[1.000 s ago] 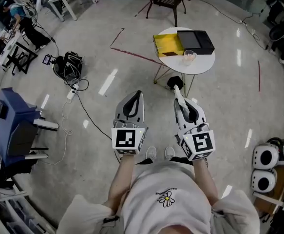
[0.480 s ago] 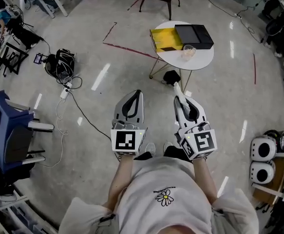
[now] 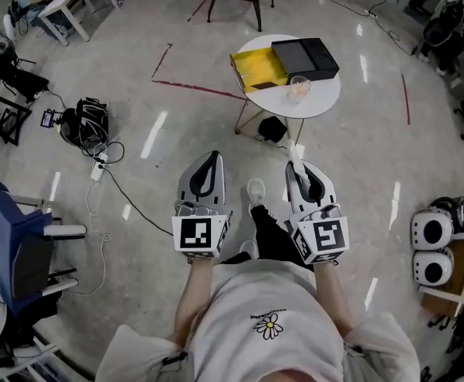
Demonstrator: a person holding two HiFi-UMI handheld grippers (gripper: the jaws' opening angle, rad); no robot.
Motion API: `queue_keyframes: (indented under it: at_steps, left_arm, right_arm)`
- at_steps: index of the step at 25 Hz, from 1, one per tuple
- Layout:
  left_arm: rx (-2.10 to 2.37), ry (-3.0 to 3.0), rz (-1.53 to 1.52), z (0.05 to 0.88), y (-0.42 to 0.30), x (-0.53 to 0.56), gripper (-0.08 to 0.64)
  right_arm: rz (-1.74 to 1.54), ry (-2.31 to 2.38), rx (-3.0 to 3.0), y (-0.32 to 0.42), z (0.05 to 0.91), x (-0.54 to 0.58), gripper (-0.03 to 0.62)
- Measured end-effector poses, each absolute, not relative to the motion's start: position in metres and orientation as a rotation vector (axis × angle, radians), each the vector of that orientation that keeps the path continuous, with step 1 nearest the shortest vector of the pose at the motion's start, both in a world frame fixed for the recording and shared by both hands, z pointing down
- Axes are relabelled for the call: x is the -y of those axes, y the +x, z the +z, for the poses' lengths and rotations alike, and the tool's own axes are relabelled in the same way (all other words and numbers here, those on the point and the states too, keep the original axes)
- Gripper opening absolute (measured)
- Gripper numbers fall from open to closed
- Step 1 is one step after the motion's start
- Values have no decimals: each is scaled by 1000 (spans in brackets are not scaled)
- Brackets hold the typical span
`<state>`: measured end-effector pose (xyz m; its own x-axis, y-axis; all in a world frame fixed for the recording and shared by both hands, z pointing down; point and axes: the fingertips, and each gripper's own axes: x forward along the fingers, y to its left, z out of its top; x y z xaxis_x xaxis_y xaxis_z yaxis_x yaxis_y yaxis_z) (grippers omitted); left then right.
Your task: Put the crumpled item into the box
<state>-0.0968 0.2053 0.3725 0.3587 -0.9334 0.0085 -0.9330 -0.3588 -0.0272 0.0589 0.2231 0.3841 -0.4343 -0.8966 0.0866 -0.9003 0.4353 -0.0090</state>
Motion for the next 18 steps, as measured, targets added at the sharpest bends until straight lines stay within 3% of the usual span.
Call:
queue_keyframes:
  at_steps: [18]
  left_arm:
    - [-1684, -2536, -13, 344, -66, 78, 2]
  right_arm:
    - [30, 1631, 2611, 77, 376, 59, 51]
